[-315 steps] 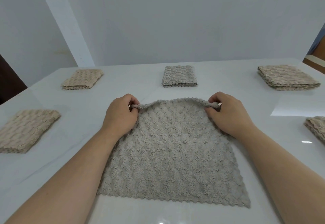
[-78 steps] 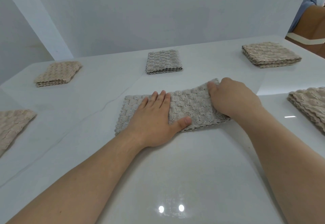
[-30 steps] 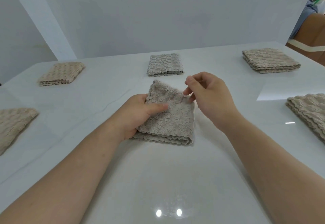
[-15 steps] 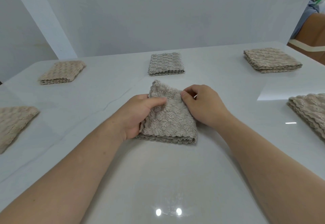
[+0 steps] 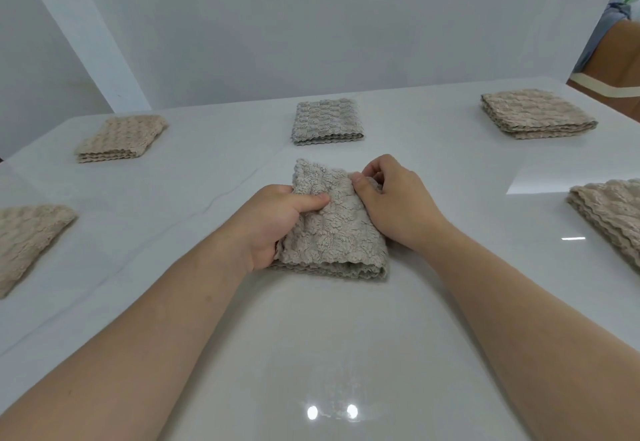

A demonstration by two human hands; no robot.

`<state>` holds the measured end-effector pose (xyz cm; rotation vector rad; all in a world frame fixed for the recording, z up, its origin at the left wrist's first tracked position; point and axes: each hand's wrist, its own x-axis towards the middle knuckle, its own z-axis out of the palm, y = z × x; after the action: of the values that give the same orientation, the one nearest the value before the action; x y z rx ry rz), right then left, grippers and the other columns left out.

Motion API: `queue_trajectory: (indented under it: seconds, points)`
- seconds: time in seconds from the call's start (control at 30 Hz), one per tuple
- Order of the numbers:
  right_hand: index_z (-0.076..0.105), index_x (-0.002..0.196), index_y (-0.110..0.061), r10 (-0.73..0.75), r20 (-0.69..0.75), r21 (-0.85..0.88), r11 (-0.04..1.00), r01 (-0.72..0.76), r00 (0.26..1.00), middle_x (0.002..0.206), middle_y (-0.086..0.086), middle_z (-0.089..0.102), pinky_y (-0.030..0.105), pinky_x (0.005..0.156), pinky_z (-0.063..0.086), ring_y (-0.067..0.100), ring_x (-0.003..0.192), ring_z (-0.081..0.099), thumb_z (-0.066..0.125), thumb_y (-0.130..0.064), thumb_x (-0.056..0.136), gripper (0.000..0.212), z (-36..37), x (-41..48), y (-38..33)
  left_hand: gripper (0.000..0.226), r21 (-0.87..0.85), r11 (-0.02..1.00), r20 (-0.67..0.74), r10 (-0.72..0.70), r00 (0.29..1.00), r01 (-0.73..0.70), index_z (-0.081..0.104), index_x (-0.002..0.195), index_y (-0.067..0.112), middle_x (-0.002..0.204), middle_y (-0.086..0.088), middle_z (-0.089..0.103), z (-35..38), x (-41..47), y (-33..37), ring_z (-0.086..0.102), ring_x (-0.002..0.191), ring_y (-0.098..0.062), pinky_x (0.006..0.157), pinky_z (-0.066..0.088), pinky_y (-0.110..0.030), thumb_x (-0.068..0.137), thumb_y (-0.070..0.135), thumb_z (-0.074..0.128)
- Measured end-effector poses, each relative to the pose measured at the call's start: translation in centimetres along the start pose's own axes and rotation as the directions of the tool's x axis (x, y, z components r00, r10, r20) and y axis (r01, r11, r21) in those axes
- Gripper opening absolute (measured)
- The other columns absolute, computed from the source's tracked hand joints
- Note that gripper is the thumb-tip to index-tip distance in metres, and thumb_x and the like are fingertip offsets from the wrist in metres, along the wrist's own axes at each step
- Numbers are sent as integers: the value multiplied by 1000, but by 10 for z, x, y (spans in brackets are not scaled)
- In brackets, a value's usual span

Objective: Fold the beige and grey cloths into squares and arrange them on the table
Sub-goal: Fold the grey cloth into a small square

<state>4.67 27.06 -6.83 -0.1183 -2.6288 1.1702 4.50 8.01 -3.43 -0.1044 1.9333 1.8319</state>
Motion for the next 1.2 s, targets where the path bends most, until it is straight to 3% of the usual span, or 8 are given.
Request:
queue_trajectory:
  seconds: [0.23,0.47,0.6,0.73,0.83,0.93,1.03,1.2]
  points:
    - [63,111,-29,-39,20,-70,997,41,999,110,-1,67,46,99,47,27,112,56,46,-55,98,34,3,2,4,27,8,998,-10,-62,998,62,70,115,1,103,-19,77,-10,-2,8,76,92,-35,83,61,-48,97,21,63]
    - [67,115,-27,-65,46,-115,991,70,997,116,0,68,48,101,45,31,116,55,35,-47,96,41,3,2,3,25,371,923,-182,183,966,-105,75,92,16,87,-1,80,-18,4,7,77,87,-23,87,60,-41,96,39,66]
    - [67,118,-26,-75,54,-167,982,83,996,117,3,68,47,102,44,32,116,55,36,-42,100,39,4,1,3,40,543,830,-221,284,933,-124,75,89,11,88,-8,78,-22,7,4,75,86,-27,87,59,-46,92,50,67]
    - [66,122,-26,-70,59,-210,974,81,996,118,3,66,46,104,41,31,117,52,39,-41,102,37,5,-1,3,29,594,794,-265,347,900,-132,70,95,15,88,0,72,-26,11,2,67,80,-15,69,51,-29,94,44,67]
    - [65,121,-28,-76,78,-256,962,94,994,118,3,65,47,105,40,32,117,51,37,-44,100,39,5,-3,2,22,657,747,-278,364,889,-101,68,98,17,86,3,67,-28,15,2,61,75,-14,62,43,-27,95,39,67]
    - [64,125,-26,-59,101,-297,951,87,993,121,4,62,48,107,39,31,120,48,39,-46,101,40,3,-6,-2,19,753,657,-283,374,883,-37,67,102,18,89,3,66,-29,16,2,64,89,-21,70,43,-30,94,35,66]
    - [63,127,-26,-51,110,-320,944,84,993,124,5,59,46,108,38,31,123,45,40,-49,102,41,1,-10,-7,23,820,572,-284,385,878,15,61,107,26,89,5,68,-31,15,0,67,84,-19,66,47,-31,88,38,64]
    - [60,130,-24,-3,75,-351,936,30,997,129,5,58,46,109,37,29,128,43,42,-59,98,51,-6,-13,-10,42,876,477,-209,508,836,-71,60,127,31,117,7,62,-32,18,-1,59,104,-15,92,50,-37,87,41,58]
